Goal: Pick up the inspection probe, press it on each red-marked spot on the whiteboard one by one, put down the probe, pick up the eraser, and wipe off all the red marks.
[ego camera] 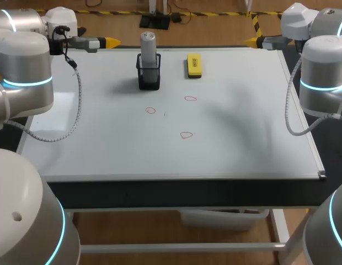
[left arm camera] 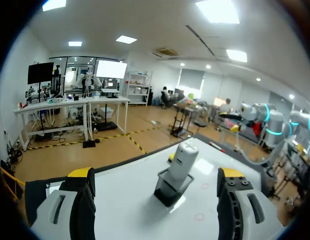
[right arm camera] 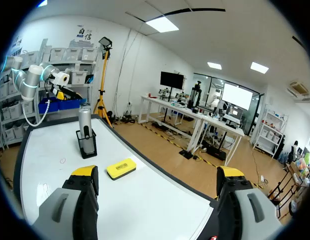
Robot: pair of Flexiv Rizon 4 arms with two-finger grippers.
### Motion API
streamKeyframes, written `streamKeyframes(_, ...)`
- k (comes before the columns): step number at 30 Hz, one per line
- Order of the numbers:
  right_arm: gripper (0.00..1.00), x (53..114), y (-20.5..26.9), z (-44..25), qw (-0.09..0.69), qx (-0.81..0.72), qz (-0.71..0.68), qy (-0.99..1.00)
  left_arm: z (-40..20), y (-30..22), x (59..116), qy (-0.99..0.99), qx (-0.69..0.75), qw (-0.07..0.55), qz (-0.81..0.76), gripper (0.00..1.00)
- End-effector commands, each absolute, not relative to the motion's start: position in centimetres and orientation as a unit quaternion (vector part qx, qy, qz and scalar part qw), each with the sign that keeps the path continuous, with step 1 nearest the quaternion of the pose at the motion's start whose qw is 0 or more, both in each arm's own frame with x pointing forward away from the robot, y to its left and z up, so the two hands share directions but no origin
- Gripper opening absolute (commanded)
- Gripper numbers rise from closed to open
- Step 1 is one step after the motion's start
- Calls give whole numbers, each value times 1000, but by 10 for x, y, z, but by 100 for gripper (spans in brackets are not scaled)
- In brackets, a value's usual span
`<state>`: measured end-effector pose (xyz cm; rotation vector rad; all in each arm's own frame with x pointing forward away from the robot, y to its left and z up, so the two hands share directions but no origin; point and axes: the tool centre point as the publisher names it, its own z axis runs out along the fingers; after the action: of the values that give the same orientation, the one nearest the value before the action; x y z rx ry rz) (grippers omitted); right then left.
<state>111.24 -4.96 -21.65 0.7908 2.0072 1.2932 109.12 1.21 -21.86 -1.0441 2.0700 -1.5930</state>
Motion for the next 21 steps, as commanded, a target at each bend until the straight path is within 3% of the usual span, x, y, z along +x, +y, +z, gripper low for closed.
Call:
streamKeyframes(1, 100, 1113, -50, -216, 307, 299, 489, 760, -225, 15, 1100, 728, -334, 139, -583, 100)
streamKeyframes(21, 100, 1113, -50, -216, 307, 299, 489, 760, -230, -12, 1105, 759, -160, 34, -630, 100)
